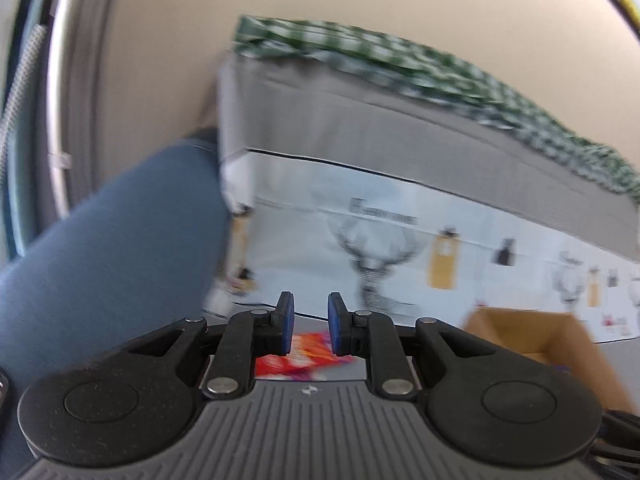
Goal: Organize snacks
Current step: 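Grasp the red wafer bar with left tool while right tool grasps gold candy bar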
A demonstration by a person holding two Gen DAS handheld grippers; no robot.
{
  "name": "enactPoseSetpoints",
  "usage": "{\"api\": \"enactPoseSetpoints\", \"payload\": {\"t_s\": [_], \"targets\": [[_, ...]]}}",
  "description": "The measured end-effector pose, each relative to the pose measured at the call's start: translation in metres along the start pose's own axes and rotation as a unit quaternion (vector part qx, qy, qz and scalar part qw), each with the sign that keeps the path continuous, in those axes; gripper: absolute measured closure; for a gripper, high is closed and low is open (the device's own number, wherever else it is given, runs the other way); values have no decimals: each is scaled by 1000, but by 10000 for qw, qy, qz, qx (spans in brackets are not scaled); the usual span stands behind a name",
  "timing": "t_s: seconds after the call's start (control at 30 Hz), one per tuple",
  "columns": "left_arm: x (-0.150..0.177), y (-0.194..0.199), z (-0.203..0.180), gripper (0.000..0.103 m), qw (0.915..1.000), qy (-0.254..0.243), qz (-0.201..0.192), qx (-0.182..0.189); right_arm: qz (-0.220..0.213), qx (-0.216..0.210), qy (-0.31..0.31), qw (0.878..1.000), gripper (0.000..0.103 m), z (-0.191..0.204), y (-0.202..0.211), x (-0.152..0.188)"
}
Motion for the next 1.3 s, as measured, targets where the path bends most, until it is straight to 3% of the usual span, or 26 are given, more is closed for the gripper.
{"api": "enactPoseSetpoints", "payload": {"t_s": [0.07, 0.1, 0.13, 0.17, 0.37, 0.4, 0.47, 0.53, 0.6, 0.67, 0.73, 0.8, 0.87, 0.93, 1.07, 1.1, 1.13, 1.17, 1.23, 1.3], "targets": [[24, -7, 17, 83, 9998, 5, -2, -208, 92, -105, 66, 9999, 66, 15, -7, 6], [42, -15, 28, 83, 9992, 128, 247, -302, 130, -150, 107, 9997, 66, 21, -11, 9], [55, -28, 37, 84, 9950, 189, 841, -513, 169, -195, 150, 9996, 66, 28, -15, 12], [60, -34, 42, 84, 9923, 115, 993, -735, 206, -224, 197, 9993, 66, 34, -19, 16], [64, -61, 44, 81, 9901, -154, 1157, -776, 535, -106, 348, 9979, 66, 54, -55, 42], [65, -64, 42, 78, 9894, -283, 1179, -795, 589, -109, 284, 9978, 65, 55, -63, 46], [68, -68, 38, 58, 9891, -528, 1120, -796, 620, -37, 409, 9972, 64, 60, -77, 57], [75, -72, 35, 57, 9874, -736, 1166, -776, 833, 129, 390, 9957, 64, 64, -93, 65], [81, -76, 33, 54, 9862, -936, 1121, -775, 650, 66, 418, 9970, 54, 68, -103, 67], [90, -83, 30, 45, 9838, -1134, 1182, -725, 709, 430, 793, 9934, 53, 72, -120, 76], [97, -91, 26, 39, 9782, -1430, 1262, -819, 807, 309, 428, 9953, 53, 67, -132, 78], [103, -95, 24, 28, 9777, -1569, 1161, -778, 749, 457, 676, 9938, 49, 65, -140, 86], [114, -105, 20, 22, 9700, -1913, 1243, -842, 1029, 553, 518, 9918, 49, 59, -153, 93], [121, -114, 22, 22, 9636, -2072, 1350, -1020, 1042, 515, 415, 9924, 49, 56, -159, 92], [131, -128, 33, 22, 9617, -1916, 1632, -1087, 1258, 459, 480, 9898, 49, 55, -170, 99], [131, -128, 35, 23, 9645, -1846, 1567, -1051, 1293, 461, 517, 9892, 49, 56, -172, 101], [130, -128, 37, 27, 9673, -1709, 1584, -1005, 1317, 462, 578, 9885, 49, 58, -174, 103], [129, -128, 40, 39, 9706, -1517, 1605, -952, 1348, 448, 634, 9878, 52, 59, -175, 105], [126, -126, 50, 52, 9773, -1022, 1650, -846, 1381, 402, 647, 9875, 64, 60, -175, 106], [123, -124, 57, 56, 9790, -726, 1709, -837, 1391, 363, 687, 9872, 78, 60, -175, 108]]}}
Point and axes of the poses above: each gripper's, at about its wrist camera, not at the fingertips, and y roughly against the way its jaws point, z to its left, x to its underside, the point moved 6 cm from there along -y, roughly the way its jaws point, and after that the axes turned 11 degrees about x, right-handed, at the moved point
